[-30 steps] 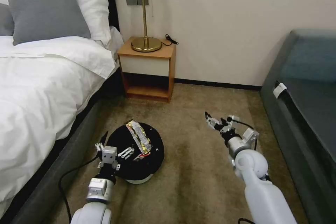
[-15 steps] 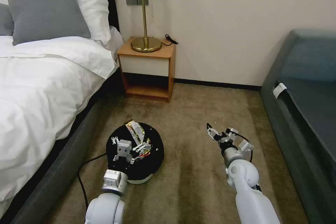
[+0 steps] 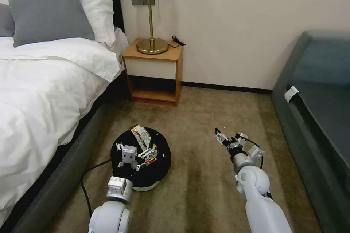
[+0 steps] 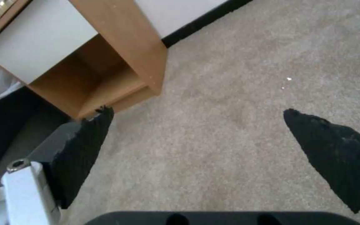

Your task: Pick up the trash bin, then pick up the garbage on the floor and place it into the trash bin.

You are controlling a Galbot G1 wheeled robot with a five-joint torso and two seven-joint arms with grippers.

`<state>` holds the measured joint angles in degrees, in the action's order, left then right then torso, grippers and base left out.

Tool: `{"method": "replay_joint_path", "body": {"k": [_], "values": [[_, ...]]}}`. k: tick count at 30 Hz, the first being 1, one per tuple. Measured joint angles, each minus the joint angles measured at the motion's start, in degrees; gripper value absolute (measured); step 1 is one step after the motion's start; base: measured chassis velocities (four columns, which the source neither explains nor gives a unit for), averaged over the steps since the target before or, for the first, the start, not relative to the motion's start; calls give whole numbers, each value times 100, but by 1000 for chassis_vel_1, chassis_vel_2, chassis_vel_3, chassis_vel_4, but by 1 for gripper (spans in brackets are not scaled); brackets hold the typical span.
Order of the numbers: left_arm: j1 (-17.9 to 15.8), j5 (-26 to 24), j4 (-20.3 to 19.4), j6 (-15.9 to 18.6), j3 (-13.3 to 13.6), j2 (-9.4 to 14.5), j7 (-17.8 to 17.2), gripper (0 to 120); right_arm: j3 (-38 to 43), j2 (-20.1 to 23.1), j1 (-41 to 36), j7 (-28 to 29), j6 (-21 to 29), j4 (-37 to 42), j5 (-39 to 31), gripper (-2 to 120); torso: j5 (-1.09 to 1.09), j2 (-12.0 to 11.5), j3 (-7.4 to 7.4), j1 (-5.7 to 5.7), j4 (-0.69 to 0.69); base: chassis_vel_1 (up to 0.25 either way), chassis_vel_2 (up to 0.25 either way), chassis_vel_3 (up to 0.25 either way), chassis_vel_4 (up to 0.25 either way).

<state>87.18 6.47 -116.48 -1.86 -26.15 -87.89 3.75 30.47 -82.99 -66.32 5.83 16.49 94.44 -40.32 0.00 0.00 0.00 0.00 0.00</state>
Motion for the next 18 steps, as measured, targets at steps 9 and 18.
{"method": "replay_joint_path", "body": {"k": [9,18], "values": [[3,-4,0,0,-4,0,-4,100,-4,4,2,-7,0,3,-3,100,0,0,0,0,0,0,0,0,0],[4,-5,0,0,-6,1,-7,100,-5,4,5,-10,0,6,-3,100,0,0,0,0,0,0,0,0,0]]}}
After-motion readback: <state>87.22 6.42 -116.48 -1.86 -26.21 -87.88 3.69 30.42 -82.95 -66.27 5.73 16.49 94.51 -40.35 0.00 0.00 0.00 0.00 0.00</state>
